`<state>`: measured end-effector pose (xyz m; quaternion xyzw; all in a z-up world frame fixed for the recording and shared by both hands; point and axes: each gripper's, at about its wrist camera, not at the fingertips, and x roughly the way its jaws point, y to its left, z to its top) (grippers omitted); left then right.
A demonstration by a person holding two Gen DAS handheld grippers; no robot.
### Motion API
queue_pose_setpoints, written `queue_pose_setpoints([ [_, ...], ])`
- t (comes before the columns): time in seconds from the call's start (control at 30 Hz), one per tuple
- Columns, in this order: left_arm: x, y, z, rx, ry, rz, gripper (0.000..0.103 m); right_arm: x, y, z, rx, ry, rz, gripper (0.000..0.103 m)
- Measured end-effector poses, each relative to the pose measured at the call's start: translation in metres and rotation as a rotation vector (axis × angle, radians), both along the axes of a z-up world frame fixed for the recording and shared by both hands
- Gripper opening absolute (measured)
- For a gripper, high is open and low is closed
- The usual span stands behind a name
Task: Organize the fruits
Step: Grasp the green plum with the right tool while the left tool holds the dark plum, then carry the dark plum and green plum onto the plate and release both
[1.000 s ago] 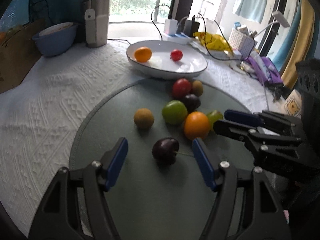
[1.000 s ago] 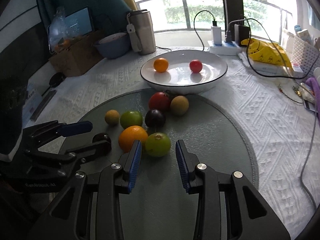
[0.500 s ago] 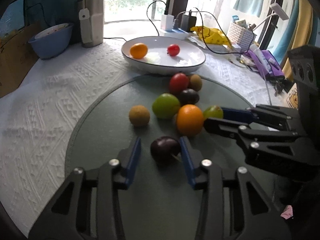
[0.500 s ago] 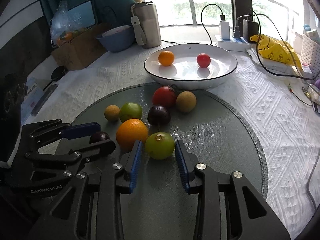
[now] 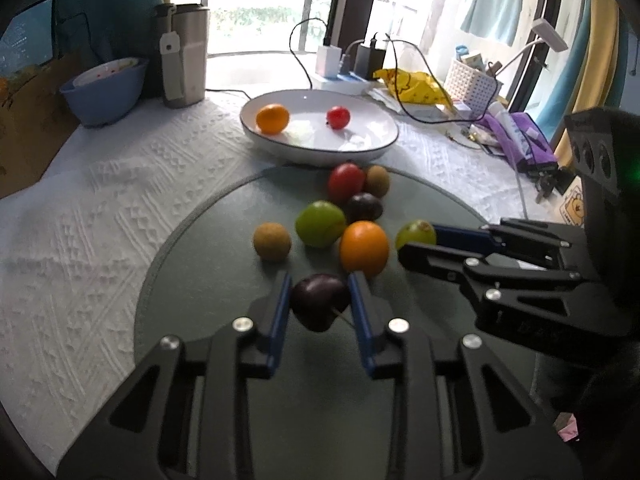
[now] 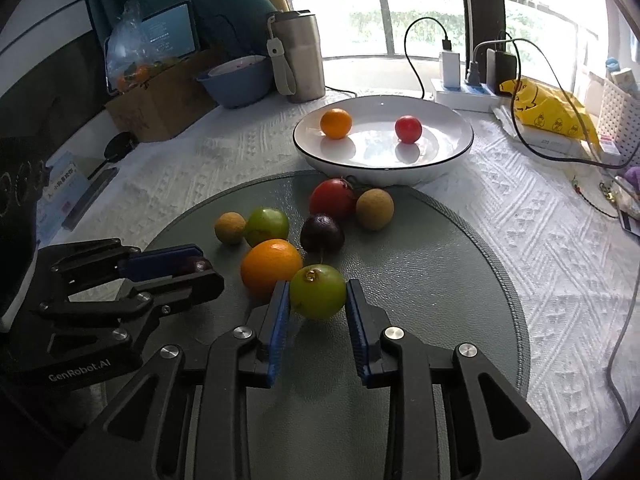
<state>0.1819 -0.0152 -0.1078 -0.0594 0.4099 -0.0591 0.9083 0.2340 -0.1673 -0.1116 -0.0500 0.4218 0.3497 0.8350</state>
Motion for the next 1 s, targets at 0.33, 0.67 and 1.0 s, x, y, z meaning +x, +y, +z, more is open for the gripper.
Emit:
queue_pose_setpoints([
  [0.33,-0.014,-0.003,0.023,0.004,-0.066,-0.016,0.031,-0.011,-0.012,0.024,0.010,-0.059,-0.027,0.030],
  [0.67,-0.009,-0.003,0.044,0.024,-0.129,-0.034,0.031,-0.008,-0.023,0.046,0.028,-0.114,-0.056,0.030],
  [1.0,0.014,0.000,0.056,0.027,-0.171,-0.039,0.031,0.008,-0.022,0.058,0.036,-0.149,-0.056,0.030],
])
